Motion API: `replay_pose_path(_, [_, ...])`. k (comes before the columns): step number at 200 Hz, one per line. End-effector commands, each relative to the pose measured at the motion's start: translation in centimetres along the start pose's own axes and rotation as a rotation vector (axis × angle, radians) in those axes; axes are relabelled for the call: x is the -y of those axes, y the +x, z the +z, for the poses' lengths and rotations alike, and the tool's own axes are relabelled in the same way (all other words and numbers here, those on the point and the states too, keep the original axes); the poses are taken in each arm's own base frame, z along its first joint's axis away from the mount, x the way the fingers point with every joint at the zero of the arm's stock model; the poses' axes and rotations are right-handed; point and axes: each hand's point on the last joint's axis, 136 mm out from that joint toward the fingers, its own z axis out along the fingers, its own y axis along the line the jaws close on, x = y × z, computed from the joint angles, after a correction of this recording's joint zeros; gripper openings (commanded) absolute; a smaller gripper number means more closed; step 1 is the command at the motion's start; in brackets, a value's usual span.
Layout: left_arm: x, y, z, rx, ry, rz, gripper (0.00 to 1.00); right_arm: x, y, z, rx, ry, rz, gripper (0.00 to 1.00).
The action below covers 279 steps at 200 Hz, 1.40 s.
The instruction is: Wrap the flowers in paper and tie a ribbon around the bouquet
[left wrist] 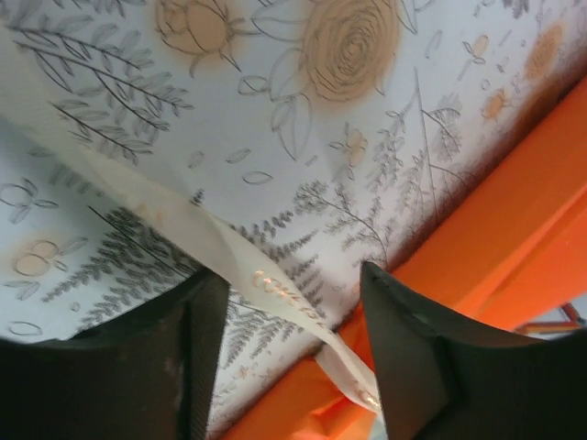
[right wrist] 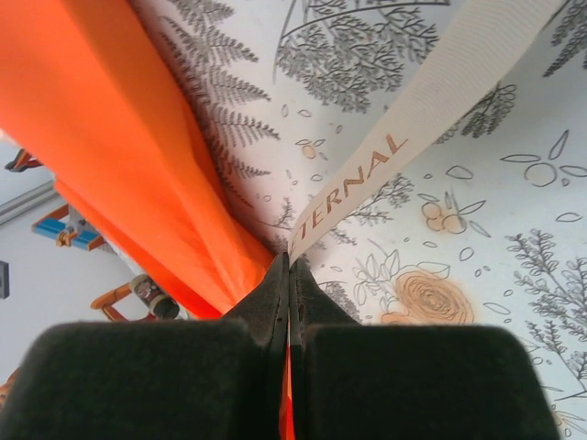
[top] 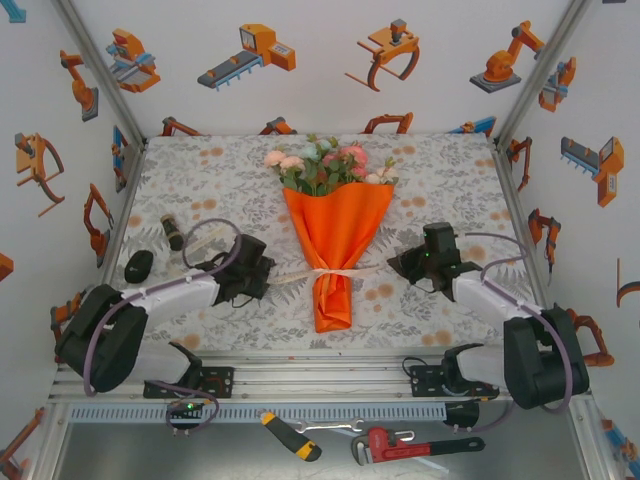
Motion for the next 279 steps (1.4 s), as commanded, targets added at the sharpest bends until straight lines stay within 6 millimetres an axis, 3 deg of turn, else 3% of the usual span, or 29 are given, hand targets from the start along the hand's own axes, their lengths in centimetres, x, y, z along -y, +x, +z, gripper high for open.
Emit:
replay_pose_path(1, [-4.3, -2.8, 0.6, 0.156, -0.151, 0.017, 0.42, -0.8, 0.0, -0.6, 0.018, -0.023, -0.030, 0.00])
replay_pose_path(18, [-4.1, -3.0, 1.1, 0.152, -0.153, 0.020, 0.29, -1.4, 0.2, -0.8, 0.005, -0.047, -0.037, 0.00])
replay_pose_path(41, [-4.4, -3.2, 1.7, 0.130, -0.166, 0.009, 0.00, -1.7, 0.1, -1.2, 0.013, -0.054, -0.041, 0.00])
replay_pose_path(64, [-3.6, -5.0, 1.2, 0.143, -0.140, 0.027, 0.00, -1.9, -0.8, -1.6, 0.063, -0.052, -0.085, 0.00])
replay_pose_path(99, [-3.1, -10.4, -1.4, 0.282, -0.101, 0.048, 0.00, -0.7, -4.7, -2.7, 0.190, 0.055, -0.184, 0.00])
replay_pose_path(139, [-5.4, -13.5, -1.6, 0.277, -0.101, -0.061, 0.00, 3.5, -8.2, -3.4, 0.270, 0.152, -0.123, 0.00])
replay_pose_path(190, [-8.1, -15.8, -1.6, 0.294, -0.156, -0.118, 0.00, 9.3, -11.8, -4.2, 0.353, 0.296, -0.033, 0.00])
replay_pose_path(215, [-9.2, -17.2, -1.9, 0.312, -0.168, -0.151, 0.00, 11.1, -13.4, -5.0, 0.388, 0.327, 0.024, 0.00])
replay_pose_path(227, [-8.6, -17.3, -1.9, 0.294, -0.139, -0.140, 0.00, 10.6, -13.4, -4.8, 0.373, 0.305, 0.006, 0.00])
replay_pose_path(247, [-3.9, -15.2, -1.0, 0.170, 0.017, 0.011, 0.00, 7.1, -12.1, -3.3, 0.270, 0.132, -0.084, 0.00])
replay_pose_path(266, [-0.8, -13.2, -1.6, 0.139, 0.037, 0.194, 0.00, 4.2, -11.2, -3.6, 0.218, 0.034, -0.195, 0.00])
replay_pose_path(279, [0.8, -12.6, -2.4, 0.161, 0.053, 0.284, 0.05, 0.5, -9.9, -4.5, 0.185, -0.088, -0.371, 0.11])
